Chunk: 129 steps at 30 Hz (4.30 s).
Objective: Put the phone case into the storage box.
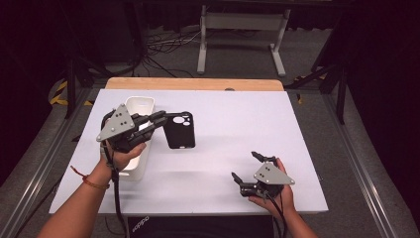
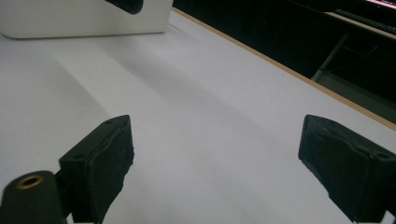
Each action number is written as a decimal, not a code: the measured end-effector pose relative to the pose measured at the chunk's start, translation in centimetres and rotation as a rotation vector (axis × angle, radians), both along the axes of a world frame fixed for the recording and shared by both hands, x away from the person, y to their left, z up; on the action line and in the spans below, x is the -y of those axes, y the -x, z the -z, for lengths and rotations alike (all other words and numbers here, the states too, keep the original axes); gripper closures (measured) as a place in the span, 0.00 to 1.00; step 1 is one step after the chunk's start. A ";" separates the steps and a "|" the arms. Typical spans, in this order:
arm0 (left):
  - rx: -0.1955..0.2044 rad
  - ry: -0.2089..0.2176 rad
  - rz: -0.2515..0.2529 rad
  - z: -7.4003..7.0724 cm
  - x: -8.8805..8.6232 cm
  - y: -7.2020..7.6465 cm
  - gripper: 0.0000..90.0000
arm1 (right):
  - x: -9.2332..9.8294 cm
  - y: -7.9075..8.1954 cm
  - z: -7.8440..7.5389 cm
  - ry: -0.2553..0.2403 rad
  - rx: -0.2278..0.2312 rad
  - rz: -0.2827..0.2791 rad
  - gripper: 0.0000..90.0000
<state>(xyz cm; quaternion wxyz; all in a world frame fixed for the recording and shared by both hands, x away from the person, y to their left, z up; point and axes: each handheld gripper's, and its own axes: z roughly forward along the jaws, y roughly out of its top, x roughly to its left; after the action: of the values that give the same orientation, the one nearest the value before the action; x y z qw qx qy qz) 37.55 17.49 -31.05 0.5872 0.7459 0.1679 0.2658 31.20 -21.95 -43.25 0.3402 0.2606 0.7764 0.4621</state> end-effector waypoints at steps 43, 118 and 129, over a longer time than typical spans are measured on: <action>0.024 -0.068 -0.126 -2.9 -4.0 -3.3 0.90 | -0.1 0.0 -0.1 0.004 0.004 0.008 0.13; -0.064 -0.070 -0.306 5.1 -9.8 -14.2 0.90 | 0.3 -0.8 0.1 0.011 -0.045 0.050 0.14; -0.069 -0.055 -0.289 6.5 -9.8 -15.7 0.90 | 0.3 -1.3 0.4 -0.012 -0.089 0.042 0.15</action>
<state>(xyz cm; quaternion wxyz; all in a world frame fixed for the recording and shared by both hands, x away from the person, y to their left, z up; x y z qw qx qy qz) 53.26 27.30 -37.54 0.5158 0.7385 0.2865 0.3262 32.51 -22.21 -43.69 0.3135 0.2989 0.7823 0.4476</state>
